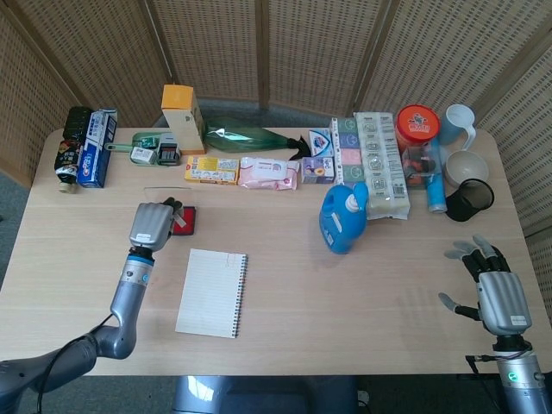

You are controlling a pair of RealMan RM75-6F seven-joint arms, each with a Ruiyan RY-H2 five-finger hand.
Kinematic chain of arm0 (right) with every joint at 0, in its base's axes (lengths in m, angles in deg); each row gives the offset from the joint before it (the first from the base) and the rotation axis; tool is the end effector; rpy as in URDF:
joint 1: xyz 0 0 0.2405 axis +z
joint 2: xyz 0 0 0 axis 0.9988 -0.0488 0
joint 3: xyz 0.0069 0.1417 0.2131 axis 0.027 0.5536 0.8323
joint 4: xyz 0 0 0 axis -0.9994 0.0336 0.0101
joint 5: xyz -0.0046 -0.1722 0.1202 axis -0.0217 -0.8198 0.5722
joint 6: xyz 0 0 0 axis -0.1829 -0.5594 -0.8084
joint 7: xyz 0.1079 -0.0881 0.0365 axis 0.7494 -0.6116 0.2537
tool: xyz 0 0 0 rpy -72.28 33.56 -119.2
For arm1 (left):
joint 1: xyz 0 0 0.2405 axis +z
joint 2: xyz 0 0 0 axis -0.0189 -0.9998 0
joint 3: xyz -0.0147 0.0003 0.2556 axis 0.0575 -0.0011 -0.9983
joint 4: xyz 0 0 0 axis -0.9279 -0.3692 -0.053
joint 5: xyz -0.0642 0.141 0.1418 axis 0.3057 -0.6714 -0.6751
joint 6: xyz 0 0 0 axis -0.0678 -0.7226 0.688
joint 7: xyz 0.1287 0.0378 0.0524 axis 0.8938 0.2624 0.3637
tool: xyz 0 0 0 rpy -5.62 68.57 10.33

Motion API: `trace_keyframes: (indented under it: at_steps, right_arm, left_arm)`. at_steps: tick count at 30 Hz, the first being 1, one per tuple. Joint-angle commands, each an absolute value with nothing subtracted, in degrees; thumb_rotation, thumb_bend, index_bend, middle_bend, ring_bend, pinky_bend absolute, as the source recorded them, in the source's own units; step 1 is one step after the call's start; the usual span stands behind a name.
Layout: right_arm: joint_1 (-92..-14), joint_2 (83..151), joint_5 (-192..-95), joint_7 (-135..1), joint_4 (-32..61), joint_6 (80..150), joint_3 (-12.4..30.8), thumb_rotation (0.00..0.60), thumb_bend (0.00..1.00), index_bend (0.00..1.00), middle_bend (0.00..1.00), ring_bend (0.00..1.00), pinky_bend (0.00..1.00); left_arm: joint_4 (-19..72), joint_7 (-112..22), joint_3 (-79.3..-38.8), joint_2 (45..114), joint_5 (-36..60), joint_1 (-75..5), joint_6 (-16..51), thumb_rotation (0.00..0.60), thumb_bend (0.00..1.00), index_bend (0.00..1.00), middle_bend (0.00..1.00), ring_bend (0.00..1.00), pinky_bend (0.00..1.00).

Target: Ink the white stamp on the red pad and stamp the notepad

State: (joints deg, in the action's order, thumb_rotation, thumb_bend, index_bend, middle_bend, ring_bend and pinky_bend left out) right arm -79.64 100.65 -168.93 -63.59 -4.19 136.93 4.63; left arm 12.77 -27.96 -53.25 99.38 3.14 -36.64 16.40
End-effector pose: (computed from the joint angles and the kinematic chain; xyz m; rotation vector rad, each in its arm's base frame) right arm -0.2858 -0.2040 0.1497 1.3603 -0.9219 1.1102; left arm -0.2014 0.3700 -0.0235 -1.5748 -0.7649 -0.9142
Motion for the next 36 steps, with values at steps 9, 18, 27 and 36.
trace_keyframes:
  at_steps: [9,18,27,36]
  right_arm:
    - [-79.8,100.36,-169.21,-63.23,-4.46,137.36,4.61,0.6,0.0,0.3,0.23,0.1,0.12]
    - [-79.89,100.07,-169.24,-62.6,-4.55,137.59,4.67,0.6,0.0,0.3,0.23,0.1,0.12]
    - [-79.77,99.8,-168.73,-61.77,-4.34,137.22,4.89,0.6,0.0,0.3,0.23,0.1,0.12]
    - [-79.72,99.74,-168.23,-61.5,-4.2,137.05,5.13,0.6,0.0,0.3,0.23,0.1,0.12]
  left_arm:
    - [32.3,-23.25,-60.59,92.34,-5.08,-33.07,11.63,0.6,0.48,0.84,0.77,0.66,0.63]
    - [33.9,-19.9,-62.71,94.61,-8.22,-33.24,11.6,0.6,0.48,0.84,0.77,0.66,0.63]
    - [30.1,-17.43,-61.24,97.87,-7.45,-34.73,13.57,0.6,0.47,0.84,0.77,0.66,0.63]
    - [25.68,-16.79,-60.37,101.13,-6.06,-36.13,16.04,0.6,0.48,0.84,0.77,0.66,0.63]
